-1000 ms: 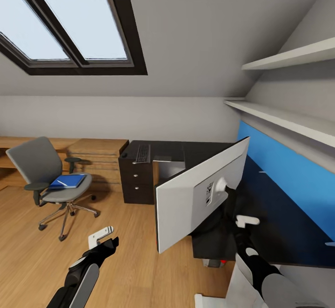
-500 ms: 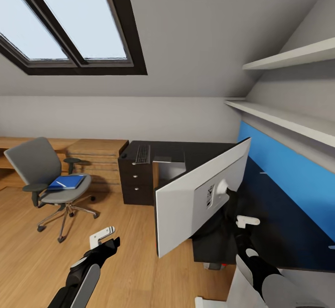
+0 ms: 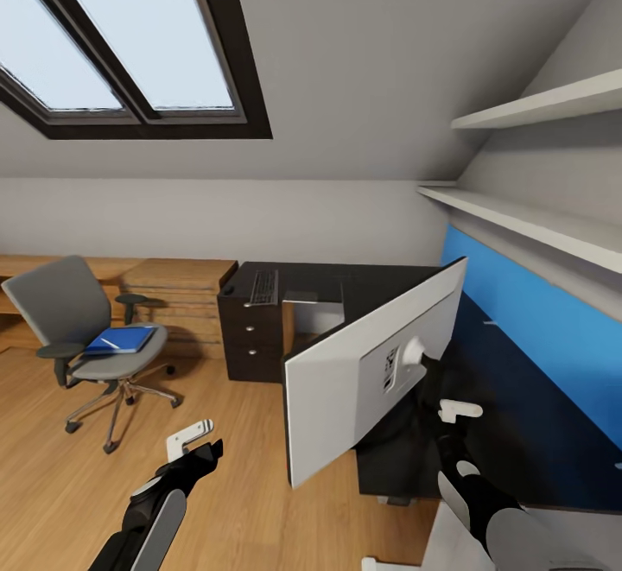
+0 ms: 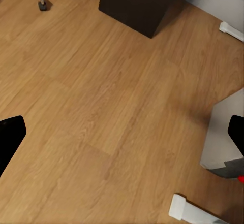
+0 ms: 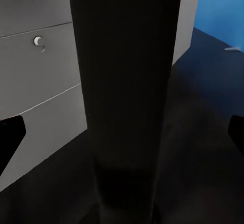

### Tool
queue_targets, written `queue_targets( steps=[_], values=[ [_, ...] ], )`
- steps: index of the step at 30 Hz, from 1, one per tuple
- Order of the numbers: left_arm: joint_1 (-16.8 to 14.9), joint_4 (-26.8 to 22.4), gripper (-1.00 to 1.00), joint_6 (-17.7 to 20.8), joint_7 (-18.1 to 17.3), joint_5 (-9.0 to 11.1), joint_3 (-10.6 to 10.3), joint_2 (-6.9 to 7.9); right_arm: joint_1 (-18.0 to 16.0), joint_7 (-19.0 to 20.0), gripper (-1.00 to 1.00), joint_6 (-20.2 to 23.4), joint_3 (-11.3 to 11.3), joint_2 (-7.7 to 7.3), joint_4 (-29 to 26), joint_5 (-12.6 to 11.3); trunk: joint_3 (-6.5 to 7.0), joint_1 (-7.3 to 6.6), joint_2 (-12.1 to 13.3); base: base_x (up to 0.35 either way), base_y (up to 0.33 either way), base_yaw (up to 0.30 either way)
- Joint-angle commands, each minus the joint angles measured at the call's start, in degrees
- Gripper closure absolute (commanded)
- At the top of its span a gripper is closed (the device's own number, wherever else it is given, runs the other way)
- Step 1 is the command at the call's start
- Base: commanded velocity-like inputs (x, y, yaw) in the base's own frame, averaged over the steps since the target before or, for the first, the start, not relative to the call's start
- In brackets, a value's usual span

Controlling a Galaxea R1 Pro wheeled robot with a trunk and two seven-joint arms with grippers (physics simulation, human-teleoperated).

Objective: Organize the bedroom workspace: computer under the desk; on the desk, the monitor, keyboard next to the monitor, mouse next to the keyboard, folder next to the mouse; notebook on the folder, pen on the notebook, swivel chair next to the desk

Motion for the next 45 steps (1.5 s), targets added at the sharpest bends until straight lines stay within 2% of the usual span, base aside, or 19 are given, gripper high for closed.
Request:
queue_targets(
  steps=[1, 37, 38, 45],
  values=[
    [-0.05, -0.08, -1.0, 0.09, 0.56, 0.55, -0.14, 0.05, -0.06, 0.12, -1.0, -0.24, 0.11, 0.01, 0.04, -0.55, -0.1, 0.03, -0.08, 0.127, -0.066, 0.0],
    [-0.05, -0.08, -1.0, 0.09, 0.56, 0.63, -0.14, 0.05, -0.07, 0.12, -1.0, -0.2, 0.06, 0.01, 0.03, -0.56, -0.1, 0.03, -0.08, 0.053, -0.003, 0.0],
    [-0.05, -0.08, -1.0, 0.09, 0.56, 0.63, -0.14, 0.05, -0.05, 0.11, 1.0, -0.19, 0.05, 0.01, 0.03, -0.56, -0.1, 0.03, -0.08, 0.001, 0.0, 0.0],
    [-0.05, -0.08, -1.0, 0.09, 0.56, 0.57, -0.11, 0.05, -0.04, 0.09, 1.0, -0.51, 0.02, -0.01, -0.03, -0.59, -0.1, 0.03, -0.08, 0.0, 0.0, 0.0]
  ],
)
